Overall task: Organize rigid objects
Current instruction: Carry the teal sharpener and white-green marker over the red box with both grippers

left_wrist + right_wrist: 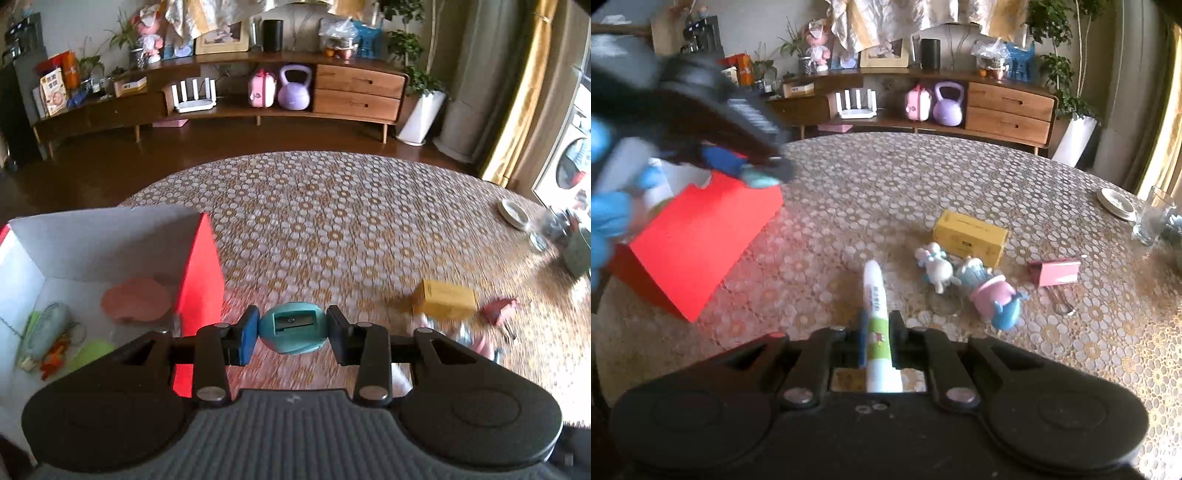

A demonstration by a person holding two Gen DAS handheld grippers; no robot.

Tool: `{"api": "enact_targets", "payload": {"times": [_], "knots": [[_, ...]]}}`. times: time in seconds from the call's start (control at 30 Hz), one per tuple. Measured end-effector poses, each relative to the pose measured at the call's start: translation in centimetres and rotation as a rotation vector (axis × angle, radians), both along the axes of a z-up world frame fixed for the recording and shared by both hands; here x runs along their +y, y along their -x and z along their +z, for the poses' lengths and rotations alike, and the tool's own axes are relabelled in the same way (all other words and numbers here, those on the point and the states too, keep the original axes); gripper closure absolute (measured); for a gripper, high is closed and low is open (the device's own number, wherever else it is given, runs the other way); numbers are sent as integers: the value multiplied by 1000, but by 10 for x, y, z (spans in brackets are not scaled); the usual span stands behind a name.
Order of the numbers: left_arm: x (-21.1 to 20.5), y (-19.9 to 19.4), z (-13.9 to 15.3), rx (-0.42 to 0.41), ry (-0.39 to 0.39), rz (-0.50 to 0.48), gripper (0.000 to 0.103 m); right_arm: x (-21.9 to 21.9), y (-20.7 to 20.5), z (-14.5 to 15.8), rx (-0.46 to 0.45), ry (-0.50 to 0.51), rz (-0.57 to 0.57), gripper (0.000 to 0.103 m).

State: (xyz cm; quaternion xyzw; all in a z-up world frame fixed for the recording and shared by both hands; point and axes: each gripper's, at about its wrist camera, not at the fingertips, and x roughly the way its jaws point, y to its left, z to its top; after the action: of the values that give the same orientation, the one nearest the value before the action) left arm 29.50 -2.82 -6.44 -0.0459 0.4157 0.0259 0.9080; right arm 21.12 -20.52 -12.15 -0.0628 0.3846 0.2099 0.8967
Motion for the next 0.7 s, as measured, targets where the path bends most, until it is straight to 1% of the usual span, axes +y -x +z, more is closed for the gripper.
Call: {"api": "enact_targets", "payload": {"times": [0.17,0.37,0.57,0.7], "knots": [[7,32,-1,-4,16,-41,64,4,-2,-5,32,-27,37,92],[6,56,-1,3,40,-80,64,11,-7,-16,68,7,41,92],[5,78,-4,-5,65,-111,64,8,-10,-17,67,-5,44,92],[8,88,-8,0,76,-106,64,14,-13,-21,56,45,58,91]]}}
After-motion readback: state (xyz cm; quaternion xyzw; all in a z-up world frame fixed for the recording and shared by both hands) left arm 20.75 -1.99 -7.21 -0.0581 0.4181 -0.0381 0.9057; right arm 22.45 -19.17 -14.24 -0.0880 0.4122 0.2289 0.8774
